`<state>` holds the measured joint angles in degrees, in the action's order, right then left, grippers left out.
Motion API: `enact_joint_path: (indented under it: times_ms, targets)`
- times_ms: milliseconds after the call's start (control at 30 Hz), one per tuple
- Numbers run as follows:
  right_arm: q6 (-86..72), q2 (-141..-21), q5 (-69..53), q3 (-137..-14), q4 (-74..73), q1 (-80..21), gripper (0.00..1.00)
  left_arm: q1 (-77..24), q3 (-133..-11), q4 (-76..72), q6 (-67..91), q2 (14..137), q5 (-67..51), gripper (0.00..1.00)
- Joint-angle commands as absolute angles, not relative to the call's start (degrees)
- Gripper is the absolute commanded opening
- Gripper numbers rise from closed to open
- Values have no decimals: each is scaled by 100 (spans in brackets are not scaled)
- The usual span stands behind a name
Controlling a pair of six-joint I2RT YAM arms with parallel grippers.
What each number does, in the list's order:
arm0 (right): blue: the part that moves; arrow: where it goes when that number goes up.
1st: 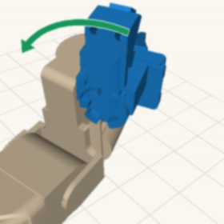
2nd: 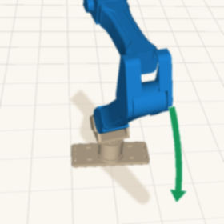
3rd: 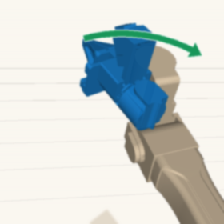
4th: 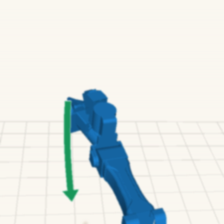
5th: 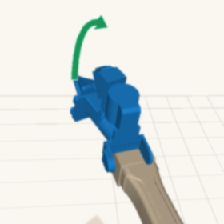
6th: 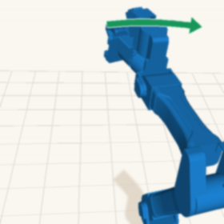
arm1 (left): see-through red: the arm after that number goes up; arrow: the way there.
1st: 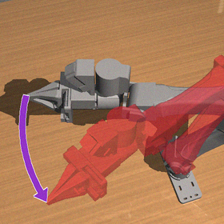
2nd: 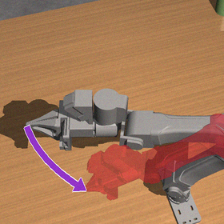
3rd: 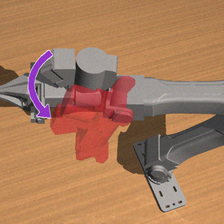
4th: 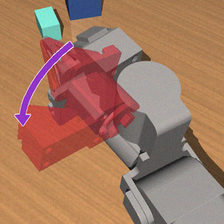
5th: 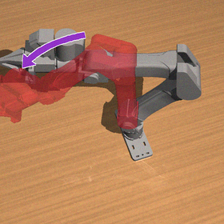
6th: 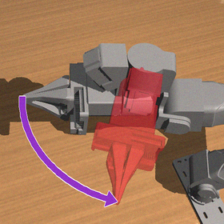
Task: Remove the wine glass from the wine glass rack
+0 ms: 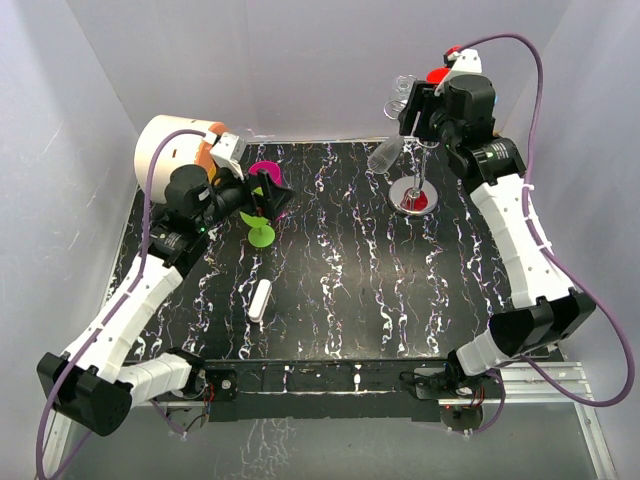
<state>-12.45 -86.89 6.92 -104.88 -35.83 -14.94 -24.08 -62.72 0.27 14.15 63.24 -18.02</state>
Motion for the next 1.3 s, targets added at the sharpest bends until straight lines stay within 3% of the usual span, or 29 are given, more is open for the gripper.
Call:
enact_joint_path:
  times_ms: [0,167,467,667,967,1133,1267]
  targets:
    - [-1676,-8333,-196,-10351,-3164,-1516,48,-2408,-6053,-129,2120,6336,-2147,99]
    - [-2165,-8127,-1167,-10054,-3042,-1529,48,-2408,-5563,-167,3868,6009,-2174,99]
    - [-3696,-7520,-3041,-8648,-1661,-1538,47,-2398,-4262,-2009,6749,5210,-2641,99]
    - [-4375,-7176,-3588,-7941,-946,-1538,47,-2391,-3657,-2718,7588,4866,-2456,99]
    - [-5015,-6899,-4070,-7378,-279,-1538,47,-2391,-3719,-2098,7532,4329,-2209,98]
    - [-5441,-6830,-4280,-7157,152,-1538,47,-2391,-3516,-2935,8125,4455,-2550,92]
    - [-5827,-6771,-4381,-6866,613,-1541,46,-2391,-3338,-3677,8543,4531,-2675,73]
